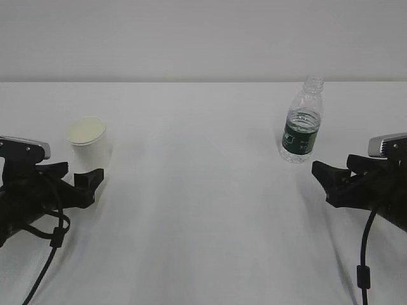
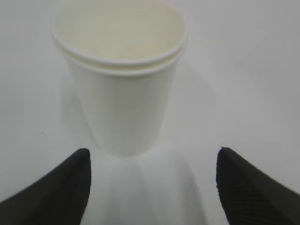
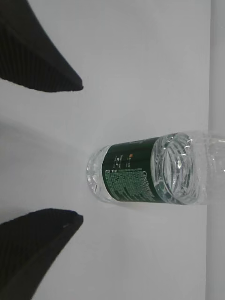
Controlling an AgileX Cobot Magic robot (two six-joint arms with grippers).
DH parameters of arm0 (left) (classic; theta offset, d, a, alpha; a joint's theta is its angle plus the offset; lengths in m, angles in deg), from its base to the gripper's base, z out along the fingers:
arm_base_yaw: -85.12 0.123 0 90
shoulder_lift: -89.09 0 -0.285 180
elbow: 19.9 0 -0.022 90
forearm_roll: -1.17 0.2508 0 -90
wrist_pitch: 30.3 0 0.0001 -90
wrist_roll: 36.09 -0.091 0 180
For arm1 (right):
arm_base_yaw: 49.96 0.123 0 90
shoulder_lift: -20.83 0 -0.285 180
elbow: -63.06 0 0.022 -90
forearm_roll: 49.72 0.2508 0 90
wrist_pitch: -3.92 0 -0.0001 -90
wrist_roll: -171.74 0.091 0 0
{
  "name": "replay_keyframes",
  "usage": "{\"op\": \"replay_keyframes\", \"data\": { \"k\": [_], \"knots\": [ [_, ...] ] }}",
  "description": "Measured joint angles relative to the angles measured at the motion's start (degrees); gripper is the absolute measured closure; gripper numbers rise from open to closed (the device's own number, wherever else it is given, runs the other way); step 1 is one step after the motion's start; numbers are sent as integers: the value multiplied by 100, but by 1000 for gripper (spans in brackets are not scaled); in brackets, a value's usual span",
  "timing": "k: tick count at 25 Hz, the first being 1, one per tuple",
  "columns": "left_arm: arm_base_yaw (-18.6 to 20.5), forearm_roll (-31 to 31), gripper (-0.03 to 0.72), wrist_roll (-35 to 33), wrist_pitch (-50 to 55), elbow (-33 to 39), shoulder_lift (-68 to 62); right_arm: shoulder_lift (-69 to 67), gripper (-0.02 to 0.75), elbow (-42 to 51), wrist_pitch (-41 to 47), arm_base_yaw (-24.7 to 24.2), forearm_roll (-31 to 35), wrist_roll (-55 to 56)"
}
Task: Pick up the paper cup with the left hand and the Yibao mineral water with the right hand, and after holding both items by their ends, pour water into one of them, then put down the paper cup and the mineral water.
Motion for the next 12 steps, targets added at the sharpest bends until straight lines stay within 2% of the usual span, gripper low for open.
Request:
{"op": "replay_keyframes", "data": {
  "k": [12],
  "knots": [
    [0,-247,88,-128,-27,-712,-497,1,149,0,-28,0,0,-166]
  ]
}}
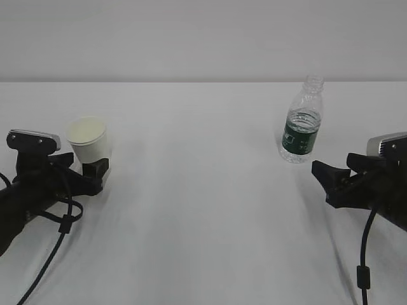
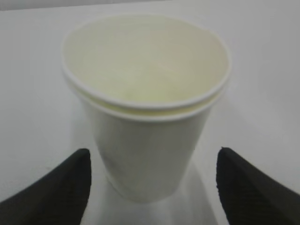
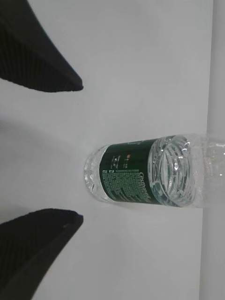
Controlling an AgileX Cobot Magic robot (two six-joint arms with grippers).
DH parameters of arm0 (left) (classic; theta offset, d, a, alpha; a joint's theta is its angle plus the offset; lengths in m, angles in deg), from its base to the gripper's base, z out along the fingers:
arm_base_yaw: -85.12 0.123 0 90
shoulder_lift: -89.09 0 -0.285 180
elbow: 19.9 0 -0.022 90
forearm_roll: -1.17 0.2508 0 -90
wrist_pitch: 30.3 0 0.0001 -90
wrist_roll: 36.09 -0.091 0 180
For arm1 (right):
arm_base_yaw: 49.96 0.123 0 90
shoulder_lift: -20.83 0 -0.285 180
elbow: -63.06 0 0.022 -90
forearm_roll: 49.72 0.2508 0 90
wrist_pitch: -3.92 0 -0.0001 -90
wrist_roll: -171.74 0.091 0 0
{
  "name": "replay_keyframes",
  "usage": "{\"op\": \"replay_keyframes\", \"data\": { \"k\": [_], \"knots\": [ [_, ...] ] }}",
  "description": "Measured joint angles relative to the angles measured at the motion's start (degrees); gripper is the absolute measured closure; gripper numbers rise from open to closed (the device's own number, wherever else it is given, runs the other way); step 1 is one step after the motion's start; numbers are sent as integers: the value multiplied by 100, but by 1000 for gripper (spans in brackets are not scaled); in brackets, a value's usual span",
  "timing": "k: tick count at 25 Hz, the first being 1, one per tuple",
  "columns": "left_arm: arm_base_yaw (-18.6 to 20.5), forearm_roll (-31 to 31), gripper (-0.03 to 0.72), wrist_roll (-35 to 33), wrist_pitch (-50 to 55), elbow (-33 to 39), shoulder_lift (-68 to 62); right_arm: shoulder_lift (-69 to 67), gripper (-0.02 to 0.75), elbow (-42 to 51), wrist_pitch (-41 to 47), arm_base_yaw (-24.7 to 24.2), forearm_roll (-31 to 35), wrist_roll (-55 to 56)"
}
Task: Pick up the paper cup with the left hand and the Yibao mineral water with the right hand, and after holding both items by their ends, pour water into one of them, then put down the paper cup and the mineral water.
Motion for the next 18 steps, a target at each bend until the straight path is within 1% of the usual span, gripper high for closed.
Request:
{"op": "replay_keyframes", "data": {
  "k": [3,18],
  "knots": [
    [0,-102,89,-93,0,-72,0,0,149,0,0,0,-3,0],
    [0,-141,95,-153,0,-722,-137,0,149,0,-22,0,-13,0]
  ]
}}
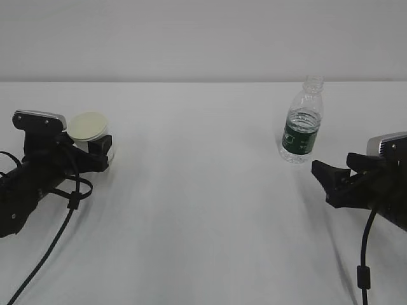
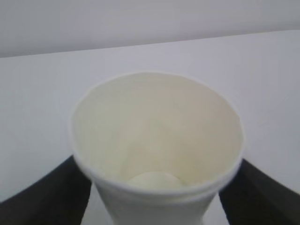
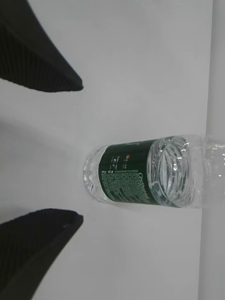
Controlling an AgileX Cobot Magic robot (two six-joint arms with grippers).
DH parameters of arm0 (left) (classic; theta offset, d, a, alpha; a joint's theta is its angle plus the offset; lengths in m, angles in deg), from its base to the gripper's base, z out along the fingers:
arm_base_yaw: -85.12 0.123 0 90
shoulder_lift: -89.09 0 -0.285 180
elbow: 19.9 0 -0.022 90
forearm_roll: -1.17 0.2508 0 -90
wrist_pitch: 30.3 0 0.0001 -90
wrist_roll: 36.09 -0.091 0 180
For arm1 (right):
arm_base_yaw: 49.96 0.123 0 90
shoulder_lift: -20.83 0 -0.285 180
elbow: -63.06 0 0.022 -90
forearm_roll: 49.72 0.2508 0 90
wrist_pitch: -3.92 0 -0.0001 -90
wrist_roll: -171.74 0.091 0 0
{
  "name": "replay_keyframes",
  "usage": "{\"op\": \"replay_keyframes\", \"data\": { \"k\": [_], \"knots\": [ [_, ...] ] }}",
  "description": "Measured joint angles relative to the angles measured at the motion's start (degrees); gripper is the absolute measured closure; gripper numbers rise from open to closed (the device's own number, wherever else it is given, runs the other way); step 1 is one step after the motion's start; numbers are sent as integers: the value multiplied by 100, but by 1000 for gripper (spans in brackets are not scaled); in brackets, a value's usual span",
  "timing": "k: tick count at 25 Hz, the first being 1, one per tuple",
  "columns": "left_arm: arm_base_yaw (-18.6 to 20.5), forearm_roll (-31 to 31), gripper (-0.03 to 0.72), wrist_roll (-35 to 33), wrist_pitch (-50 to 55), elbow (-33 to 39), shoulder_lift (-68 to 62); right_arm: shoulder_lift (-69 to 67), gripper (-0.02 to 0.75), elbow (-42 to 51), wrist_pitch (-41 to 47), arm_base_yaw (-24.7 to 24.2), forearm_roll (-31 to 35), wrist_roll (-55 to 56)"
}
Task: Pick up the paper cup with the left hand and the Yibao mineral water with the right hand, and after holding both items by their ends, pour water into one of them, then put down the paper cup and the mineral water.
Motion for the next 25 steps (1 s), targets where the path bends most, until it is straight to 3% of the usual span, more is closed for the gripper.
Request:
{"op": "replay_keyframes", "data": {
  "k": [13,20,25],
  "knots": [
    [0,0,97,-4,0,-2,-92,0,149,0,-12,0,-2,-55],
    [0,13,184,-13,0,-2,-92,0,149,0,-12,0,-2,-68],
    [0,354,212,26,-8,-2,-92,0,149,0,-12,0,-2,-250]
  ]
}}
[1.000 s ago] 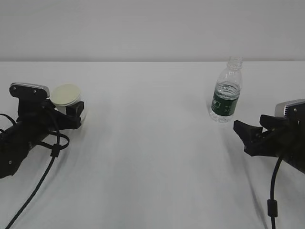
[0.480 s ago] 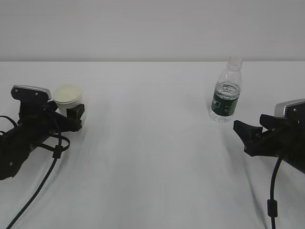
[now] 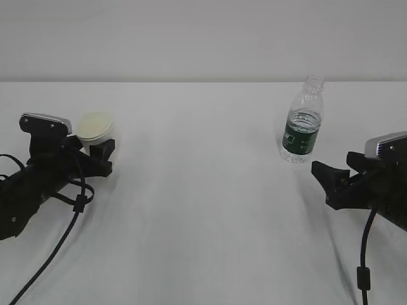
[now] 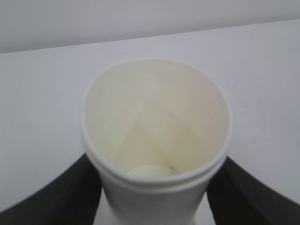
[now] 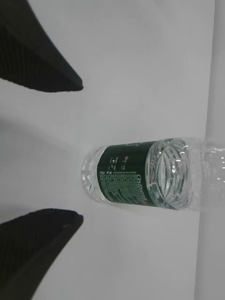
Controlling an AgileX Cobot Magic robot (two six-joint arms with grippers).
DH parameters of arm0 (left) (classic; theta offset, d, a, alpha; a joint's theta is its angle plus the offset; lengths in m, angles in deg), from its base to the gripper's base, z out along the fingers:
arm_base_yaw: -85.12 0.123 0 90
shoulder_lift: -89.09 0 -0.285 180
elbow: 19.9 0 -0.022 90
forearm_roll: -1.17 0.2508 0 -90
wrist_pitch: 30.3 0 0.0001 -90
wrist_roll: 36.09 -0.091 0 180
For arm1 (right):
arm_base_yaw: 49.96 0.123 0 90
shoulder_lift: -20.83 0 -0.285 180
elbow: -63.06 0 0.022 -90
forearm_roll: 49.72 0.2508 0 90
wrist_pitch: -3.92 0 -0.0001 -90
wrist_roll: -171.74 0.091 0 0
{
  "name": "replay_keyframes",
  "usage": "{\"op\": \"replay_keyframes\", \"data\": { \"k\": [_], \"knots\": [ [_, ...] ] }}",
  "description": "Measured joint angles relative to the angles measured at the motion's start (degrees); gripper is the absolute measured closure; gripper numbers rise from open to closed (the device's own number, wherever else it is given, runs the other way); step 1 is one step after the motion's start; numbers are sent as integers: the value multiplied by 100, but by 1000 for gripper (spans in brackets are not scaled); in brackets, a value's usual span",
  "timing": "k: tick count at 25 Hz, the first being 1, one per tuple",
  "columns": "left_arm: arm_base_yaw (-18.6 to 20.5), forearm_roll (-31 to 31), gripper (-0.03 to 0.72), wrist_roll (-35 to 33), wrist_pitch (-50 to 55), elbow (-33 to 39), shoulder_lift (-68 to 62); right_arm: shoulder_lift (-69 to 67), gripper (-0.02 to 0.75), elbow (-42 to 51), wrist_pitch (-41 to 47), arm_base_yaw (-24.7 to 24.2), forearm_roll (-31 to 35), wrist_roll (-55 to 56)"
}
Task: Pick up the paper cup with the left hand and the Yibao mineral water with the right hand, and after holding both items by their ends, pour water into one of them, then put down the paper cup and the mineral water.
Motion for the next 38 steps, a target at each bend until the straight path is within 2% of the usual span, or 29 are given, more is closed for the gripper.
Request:
{"op": "replay_keyframes", "data": {
  "k": [10,25,30,38],
  "knots": [
    [0,1150,216,409,0,-9,0,-344,149,-252,0,0,146,-450],
    [0,1227,216,431,0,-9,0,-1069,149,-1380,0,0,146,-490],
    [0,1231,216,431,0,-9,0,-1076,99,-1638,151,0,82,-490],
    [0,1244,216,431,0,-9,0,-1354,75,-2032,479,0,-130,-52]
  ]
}}
